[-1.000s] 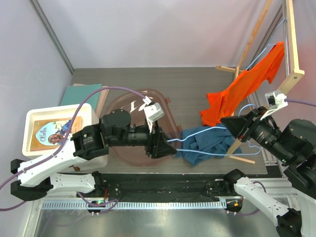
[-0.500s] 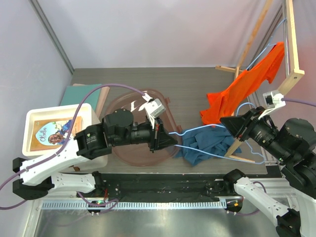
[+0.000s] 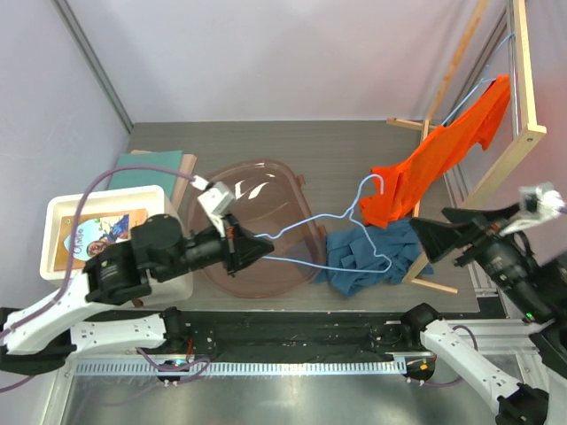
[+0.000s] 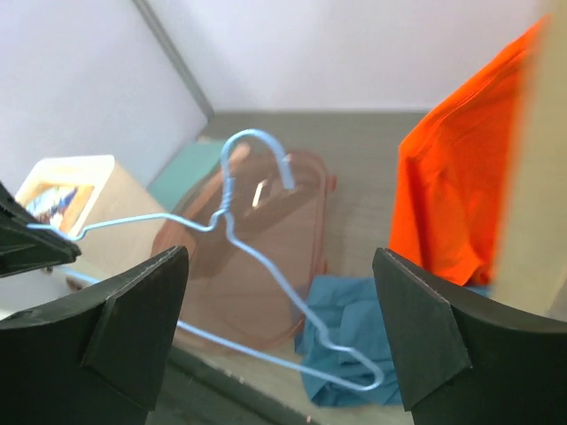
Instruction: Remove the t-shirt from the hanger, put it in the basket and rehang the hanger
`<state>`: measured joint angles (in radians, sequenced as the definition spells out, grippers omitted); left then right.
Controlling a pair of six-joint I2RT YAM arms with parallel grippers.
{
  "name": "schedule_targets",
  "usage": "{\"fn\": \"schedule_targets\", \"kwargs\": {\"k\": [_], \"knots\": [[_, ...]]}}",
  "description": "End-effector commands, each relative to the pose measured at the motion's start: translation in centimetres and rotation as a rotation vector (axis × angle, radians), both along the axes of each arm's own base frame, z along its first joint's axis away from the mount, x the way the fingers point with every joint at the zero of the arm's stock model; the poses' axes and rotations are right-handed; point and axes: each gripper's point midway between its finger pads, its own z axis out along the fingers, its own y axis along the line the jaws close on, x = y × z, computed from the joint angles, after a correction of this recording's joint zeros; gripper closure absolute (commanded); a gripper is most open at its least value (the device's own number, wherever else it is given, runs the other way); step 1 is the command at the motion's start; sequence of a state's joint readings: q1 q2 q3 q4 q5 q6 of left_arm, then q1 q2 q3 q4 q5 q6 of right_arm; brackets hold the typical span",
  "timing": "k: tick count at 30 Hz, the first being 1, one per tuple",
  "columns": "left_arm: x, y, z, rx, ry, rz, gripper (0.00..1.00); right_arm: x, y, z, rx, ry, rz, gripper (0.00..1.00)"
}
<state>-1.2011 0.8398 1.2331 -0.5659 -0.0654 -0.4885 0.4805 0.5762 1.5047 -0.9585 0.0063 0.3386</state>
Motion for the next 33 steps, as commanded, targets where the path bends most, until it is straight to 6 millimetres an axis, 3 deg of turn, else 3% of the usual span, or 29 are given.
{"fn": "schedule_targets", "kwargs": {"k": [1,6,9,10,18,23,24,27,28,30,31,33], "knots": [[0.6,4.7,1.1,-0.06,-0.042,0.126,1.0,-3.0,-5.3,5.9,0.103,-0.266,-0.183,0.09],[0.5,5.2,2.7,-0.145,-0.077,0.127,1.0,-6.2,-11.2,6.9,0.204,-0.369,-0.4,0.12],[1.3,3.9,4.6,-0.204,-0.108,0.142,1.0,-7.6,-14.7,6.7,0.297,-0.401,-0.55,0.15],[1.4,3.4,6.0,-0.25,-0.13,0.137,1.0,-8.6,-15.9,6.7,0.336,-0.426,-0.585,0.16],[4.8,-3.5,10.3,-0.258,-0.239,0.148,1.0,-9.8,-16.7,6.7,0.32,-0.435,-0.598,0.17],[6.7,-5.8,12.8,-0.34,-0.247,0.199,1.0,-10.4,-17.1,6.6,0.318,-0.445,-0.607,0.17],[7.2,-6.9,12.5,-0.343,-0.228,0.195,1.0,-10.4,-17.2,6.5,0.316,-0.445,-0.606,0.17],[7.7,-8.1,14.5,-0.43,-0.206,0.175,1.0,-10.5,-17.1,6.3,0.315,-0.446,-0.601,0.17],[8.1,-9.1,14.2,-0.432,-0.191,0.172,1.0,-10.3,-17.0,6.3,0.315,-0.444,-0.599,0.17],[8.5,-9.7,15.5,-0.511,-0.155,0.146,1.0,-10.4,-16.9,6.1,0.321,-0.445,-0.591,0.17],[9.6,-10.6,15.0,-0.518,-0.133,0.149,1.0,-10.4,-16.8,6.0,0.321,-0.449,-0.586,0.17],[9.7,-11.2,16.3,-0.594,-0.111,0.1,1.0,-10.5,-16.7,5.9,0.323,-0.456,-0.579,0.18]]}}
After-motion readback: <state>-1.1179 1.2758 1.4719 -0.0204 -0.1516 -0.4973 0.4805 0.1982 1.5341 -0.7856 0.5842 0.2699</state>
